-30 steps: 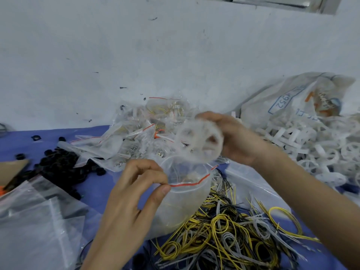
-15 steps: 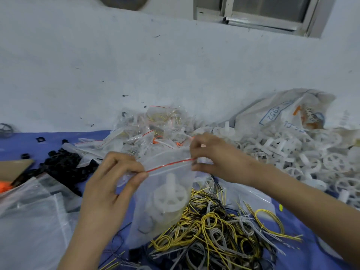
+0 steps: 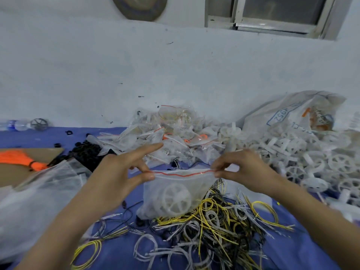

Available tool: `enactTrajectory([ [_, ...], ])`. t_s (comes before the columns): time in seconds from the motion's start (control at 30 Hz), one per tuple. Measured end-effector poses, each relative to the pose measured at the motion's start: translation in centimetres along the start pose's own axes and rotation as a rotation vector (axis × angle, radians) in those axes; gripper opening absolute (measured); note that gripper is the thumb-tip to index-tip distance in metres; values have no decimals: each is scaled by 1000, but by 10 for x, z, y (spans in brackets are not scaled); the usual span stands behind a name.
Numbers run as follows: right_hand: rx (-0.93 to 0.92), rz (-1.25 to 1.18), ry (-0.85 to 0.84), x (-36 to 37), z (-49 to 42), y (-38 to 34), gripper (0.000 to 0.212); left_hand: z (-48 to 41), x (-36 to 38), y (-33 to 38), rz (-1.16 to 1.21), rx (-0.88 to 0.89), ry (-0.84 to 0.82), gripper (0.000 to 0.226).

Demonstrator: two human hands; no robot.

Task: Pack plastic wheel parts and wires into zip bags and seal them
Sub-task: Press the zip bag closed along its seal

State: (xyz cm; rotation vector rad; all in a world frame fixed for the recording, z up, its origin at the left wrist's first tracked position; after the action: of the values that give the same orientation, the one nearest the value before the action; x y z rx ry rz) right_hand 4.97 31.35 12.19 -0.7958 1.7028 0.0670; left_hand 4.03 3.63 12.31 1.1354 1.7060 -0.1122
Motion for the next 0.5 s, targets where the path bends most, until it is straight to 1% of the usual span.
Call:
enactTrajectory([
  [0.07, -13, 61, -20, 5, 6, -1, 13, 1, -1, 2, -90, 12, -37, 60],
  [0.1, -21, 95, -16, 7, 10, -1, 12, 2, -2, 2, -117, 8, -48, 53],
  [0.2, -92, 207, 44, 13, 17, -8, 10, 7, -1, 3, -114, 35, -67, 21],
  [0.23, -117, 236, 59, 14, 19, -10, 11, 9, 0, 5, -92, 38, -90, 16],
  [0.33, -173, 277, 82, 16, 23, -14, 13, 13, 4, 8, -93, 14, -151, 16],
  [0.47, -166, 284, 86, 16, 28, -11, 12, 12, 5, 11, -255, -15, -249, 4],
  [0.5, -156, 285, 79, 17, 29, -10, 11, 12, 5, 12, -293, -10, -278, 5],
])
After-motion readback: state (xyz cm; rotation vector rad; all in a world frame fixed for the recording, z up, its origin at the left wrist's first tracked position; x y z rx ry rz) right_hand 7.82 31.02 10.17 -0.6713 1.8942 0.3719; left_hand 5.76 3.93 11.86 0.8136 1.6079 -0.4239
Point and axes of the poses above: each hand's wrist, its own z-axis away from the middle knuckle, its own x-axis out of the palm, y = z × x, the point moved 3 cm from there along -z, towards the middle knuckle, and after that the axes turned 8 degrees about -y, right-handed, at the moved point
